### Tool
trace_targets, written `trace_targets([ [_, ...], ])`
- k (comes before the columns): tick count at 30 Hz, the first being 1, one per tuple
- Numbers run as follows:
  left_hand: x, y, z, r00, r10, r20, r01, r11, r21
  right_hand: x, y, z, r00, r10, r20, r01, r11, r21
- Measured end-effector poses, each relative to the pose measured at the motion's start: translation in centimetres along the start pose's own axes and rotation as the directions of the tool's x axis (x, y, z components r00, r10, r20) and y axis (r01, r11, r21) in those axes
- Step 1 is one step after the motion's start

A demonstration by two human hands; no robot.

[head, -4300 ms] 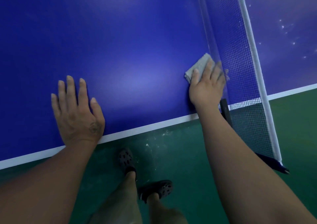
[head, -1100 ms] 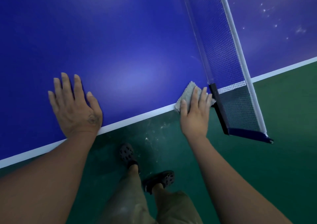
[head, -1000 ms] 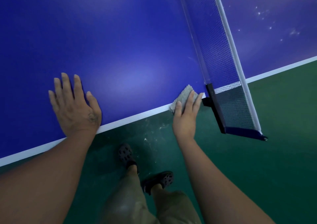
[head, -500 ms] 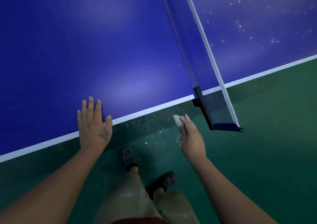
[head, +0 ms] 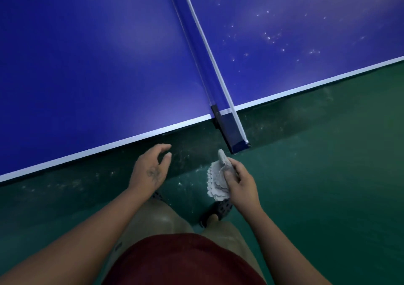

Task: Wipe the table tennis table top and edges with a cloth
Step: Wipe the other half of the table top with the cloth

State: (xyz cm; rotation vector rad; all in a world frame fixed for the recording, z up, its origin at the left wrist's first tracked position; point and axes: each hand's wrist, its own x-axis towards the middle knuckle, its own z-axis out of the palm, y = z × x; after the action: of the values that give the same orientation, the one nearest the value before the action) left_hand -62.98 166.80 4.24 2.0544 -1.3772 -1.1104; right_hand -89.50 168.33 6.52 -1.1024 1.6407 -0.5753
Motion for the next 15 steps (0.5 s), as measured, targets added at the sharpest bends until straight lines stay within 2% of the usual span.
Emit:
trace_targets([
  [6,-4.5,9.3,6.7,0.999,-0.024,-0.035,0.015,0.970,-0.241,-1.1,0.6,-10.0,0.993,0.050,0.105,-0.084,0.934,0.346],
  [8,-5.5,12.2,9.2,0.999,-0.021,0.037,0.031,0.956,-0.293,-0.9,1.0,-13.3,0.985,0.090,0.144,-0.148,0.867,0.476],
  [12,-6.9,17.7,13.2,0.975,-0.021,0.220,0.109,0.913,-0.393,-0.5,1.4,-18.3,0.973,0.079,0.218,-0.210,0.701,0.682],
  [15,-7.3,20.8,15.0,0.970,0.026,0.241,0.078,0.907,-0.414,0.0,1.3,-20.6,0.964,0.069,0.256,-0.243,0.616,0.750],
])
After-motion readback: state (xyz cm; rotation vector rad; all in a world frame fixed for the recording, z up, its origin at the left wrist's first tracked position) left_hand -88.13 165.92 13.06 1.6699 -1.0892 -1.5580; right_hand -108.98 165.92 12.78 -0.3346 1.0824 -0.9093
